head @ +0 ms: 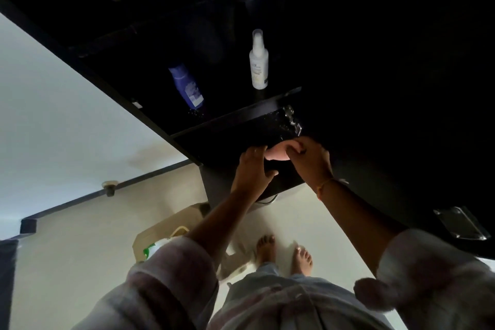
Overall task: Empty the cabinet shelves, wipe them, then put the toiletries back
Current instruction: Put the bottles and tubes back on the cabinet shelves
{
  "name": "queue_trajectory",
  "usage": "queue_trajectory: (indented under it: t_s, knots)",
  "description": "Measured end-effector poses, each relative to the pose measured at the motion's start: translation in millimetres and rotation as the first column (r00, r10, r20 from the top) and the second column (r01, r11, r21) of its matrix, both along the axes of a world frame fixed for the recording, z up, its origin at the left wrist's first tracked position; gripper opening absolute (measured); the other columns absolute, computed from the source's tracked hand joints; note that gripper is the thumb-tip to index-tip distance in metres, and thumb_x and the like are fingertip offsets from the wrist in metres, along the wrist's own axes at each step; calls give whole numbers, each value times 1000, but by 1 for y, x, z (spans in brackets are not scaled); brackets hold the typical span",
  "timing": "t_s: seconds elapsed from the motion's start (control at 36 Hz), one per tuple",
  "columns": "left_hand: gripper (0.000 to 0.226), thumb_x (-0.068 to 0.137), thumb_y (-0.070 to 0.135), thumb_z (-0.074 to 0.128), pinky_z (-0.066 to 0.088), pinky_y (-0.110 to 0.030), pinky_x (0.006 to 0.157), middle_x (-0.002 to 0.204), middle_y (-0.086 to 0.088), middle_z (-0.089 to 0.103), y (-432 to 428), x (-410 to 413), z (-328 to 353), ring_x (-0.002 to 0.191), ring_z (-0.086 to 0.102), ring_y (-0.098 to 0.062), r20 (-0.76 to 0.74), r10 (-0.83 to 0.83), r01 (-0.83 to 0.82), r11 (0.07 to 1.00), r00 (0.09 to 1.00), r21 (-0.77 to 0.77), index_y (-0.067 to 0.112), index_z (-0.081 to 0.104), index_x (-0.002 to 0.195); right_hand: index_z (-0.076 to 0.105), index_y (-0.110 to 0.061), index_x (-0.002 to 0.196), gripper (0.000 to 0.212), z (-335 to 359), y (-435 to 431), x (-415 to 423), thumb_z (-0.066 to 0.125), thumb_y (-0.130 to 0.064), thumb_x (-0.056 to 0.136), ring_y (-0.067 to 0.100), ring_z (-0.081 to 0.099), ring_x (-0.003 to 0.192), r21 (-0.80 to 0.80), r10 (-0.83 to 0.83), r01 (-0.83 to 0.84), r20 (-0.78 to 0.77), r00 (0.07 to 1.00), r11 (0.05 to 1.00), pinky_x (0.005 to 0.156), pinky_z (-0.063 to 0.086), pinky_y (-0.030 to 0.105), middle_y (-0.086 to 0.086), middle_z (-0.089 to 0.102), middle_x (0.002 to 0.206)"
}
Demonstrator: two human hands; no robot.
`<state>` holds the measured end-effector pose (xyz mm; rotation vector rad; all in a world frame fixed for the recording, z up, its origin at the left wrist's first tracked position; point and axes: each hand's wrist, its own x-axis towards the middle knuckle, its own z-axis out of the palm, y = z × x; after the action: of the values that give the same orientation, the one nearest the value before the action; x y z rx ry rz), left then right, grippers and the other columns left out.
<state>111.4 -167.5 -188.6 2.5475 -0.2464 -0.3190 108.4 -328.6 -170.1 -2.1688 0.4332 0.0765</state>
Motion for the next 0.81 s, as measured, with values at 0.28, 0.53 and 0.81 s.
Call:
queue_trajectory:
  t_s: [0.28, 0.53, 0.81]
  knots:
    - [37, 88, 27, 69, 43, -20, 98, 118, 2, 61, 10, -10, 88, 112, 57, -11, 311, 46, 19, 979, 949, -204, 18, 59, 123, 66, -18, 104, 18, 90, 10, -4, 61, -28, 91, 14, 58, 89, 179, -148, 114, 191, 970, 977, 64, 40, 12, -3, 63, 97]
    - [36, 91, 22, 65, 37, -3, 92, 122, 5, 55, 15, 3, 185, 102, 49, 4, 500, 152, 50, 928, 853, -369, 16, 61, 126, 67, -30, 98, 20, 176, 17, 16, 64, -41, 81, 14, 68, 90, 464, -284, 110, 324, 902, 879, 82, 59, 43, -5, 70, 97]
    - [34, 92, 22, 65, 52, -27, 93, 122, 9, 52, 14, 9, 255, 104, 58, -4, 591, 227, 138, 851, 774, -507, 17, 62, 126, 55, -29, 122, 40, 249, 18, 21, 69, -38, 85, 9, 67, 97, 417, -205, -53, 547, 812, 907, 83, 60, 37, -7, 65, 113]
